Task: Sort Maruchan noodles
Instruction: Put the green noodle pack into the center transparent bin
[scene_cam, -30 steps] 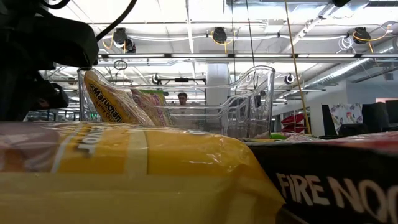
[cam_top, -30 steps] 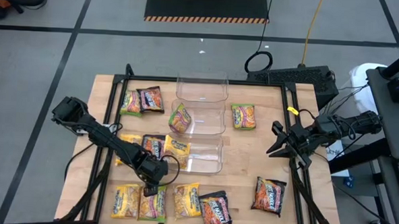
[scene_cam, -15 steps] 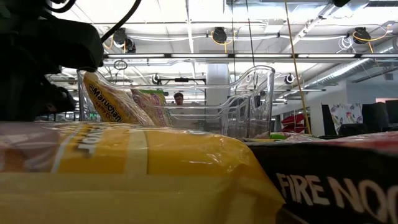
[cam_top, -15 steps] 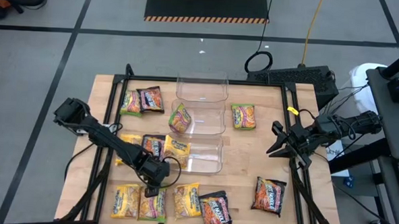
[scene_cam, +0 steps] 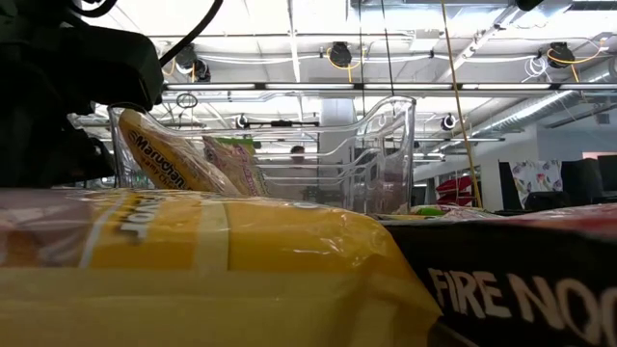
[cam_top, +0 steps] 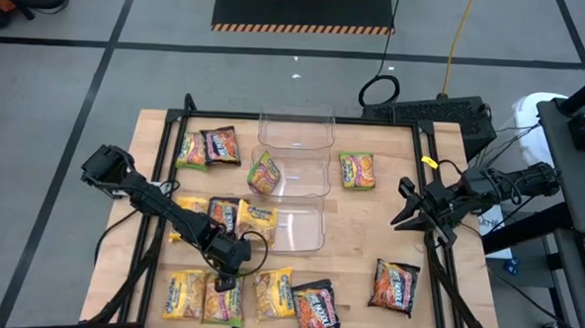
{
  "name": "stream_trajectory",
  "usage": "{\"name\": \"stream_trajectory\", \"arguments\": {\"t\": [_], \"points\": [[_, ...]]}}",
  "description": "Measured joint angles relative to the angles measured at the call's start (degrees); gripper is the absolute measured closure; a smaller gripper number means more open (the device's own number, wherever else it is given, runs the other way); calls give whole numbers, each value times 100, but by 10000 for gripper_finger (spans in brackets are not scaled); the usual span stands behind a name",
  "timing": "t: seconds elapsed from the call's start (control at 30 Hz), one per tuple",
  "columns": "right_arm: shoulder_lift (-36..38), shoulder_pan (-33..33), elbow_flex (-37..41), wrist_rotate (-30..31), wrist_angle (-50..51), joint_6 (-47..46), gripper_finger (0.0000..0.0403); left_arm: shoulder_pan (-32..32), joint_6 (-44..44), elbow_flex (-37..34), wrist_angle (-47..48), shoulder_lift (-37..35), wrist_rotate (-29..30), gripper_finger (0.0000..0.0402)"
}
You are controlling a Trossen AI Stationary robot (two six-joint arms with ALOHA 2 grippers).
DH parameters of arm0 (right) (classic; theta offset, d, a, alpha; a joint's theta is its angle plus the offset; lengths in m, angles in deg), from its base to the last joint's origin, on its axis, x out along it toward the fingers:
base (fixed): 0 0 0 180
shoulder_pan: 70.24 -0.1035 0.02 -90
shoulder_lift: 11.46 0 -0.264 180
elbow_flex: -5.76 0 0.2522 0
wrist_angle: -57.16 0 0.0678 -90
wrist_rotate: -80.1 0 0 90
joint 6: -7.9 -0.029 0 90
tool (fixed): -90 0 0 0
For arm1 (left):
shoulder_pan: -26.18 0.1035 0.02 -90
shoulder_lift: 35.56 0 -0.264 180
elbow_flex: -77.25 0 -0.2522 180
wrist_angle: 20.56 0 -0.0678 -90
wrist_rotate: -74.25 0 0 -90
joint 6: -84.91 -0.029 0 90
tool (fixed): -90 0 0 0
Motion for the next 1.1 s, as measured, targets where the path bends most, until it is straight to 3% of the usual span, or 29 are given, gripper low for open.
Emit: {"name": "stream_trajectory", "arguments": {"t": [0.53, 0.77, 1.1], "points": [[0, 0, 0, 0, 0, 0, 349, -17, -32, -10, 127, 7, -123, 326], [0, 0, 0, 0, -1, 0, 349, -12, 4, -17, 419, 11, -260, 390], [0, 0, 0, 0, -2, 0, 349, -11, 412, -20, 419, 13, -284, 399]]}}
